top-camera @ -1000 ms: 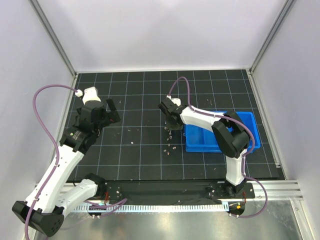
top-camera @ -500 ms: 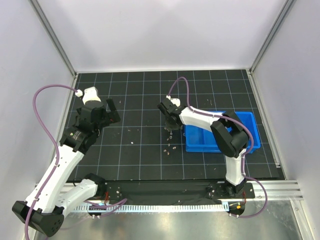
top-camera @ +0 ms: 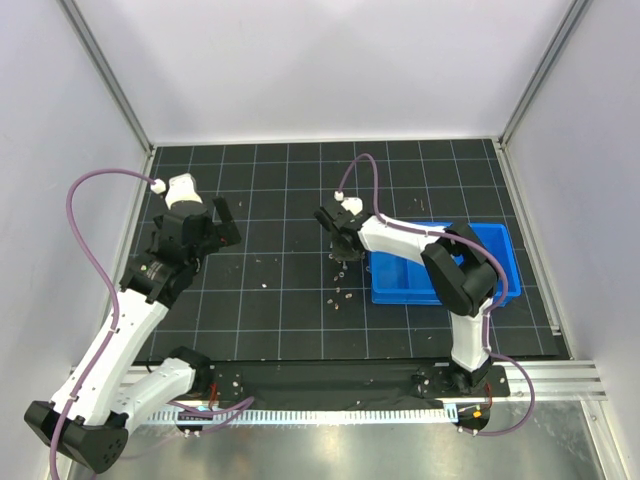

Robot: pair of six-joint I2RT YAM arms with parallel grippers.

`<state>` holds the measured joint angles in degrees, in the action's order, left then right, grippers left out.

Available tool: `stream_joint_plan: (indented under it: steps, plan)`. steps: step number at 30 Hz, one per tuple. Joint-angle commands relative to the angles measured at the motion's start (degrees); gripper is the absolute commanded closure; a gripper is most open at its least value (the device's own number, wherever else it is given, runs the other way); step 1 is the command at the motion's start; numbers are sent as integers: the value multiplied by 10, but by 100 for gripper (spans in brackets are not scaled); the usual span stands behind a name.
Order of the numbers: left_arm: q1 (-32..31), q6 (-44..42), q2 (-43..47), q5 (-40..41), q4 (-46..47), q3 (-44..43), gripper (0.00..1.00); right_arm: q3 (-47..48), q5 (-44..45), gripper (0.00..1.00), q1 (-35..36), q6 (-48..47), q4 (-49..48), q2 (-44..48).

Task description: Sort the screws and nuts into containers

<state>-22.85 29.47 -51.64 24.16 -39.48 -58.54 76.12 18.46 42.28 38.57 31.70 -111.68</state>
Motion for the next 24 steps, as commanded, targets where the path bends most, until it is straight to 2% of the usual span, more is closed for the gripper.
stream_joint_plan:
  steps: [1, 4, 6, 7, 10, 16, 19, 24]
  plan:
    - [3, -6, 0, -3, 20, 3, 0, -19, 14, 75, 0, 9, 33, 9]
    - [3, -6, 0, -4, 20, 3, 0, -22, 17, 75, 0, 15, 38, 12]
    - [4, -6, 0, -4, 20, 3, 0, -34, 1, 71, 1, 19, 24, 20]
    - [3, -6, 0, -5, 20, 3, 0, -39, -6, 64, 0, 19, 16, 27]
    - [3, -7, 0, -9, 21, 3, 0, -42, -22, 52, 0, 15, -2, 28]
    - [3, -7, 3, -6, 21, 3, 0, -30, -29, 35, 2, 11, 0, 16]
    - [3, -7, 3, -8, 21, 3, 0, -25, -8, 31, 3, 11, 7, 33]
    - [4, -8, 4, -9, 21, 3, 0, -11, 0, 31, 3, 13, 9, 58]
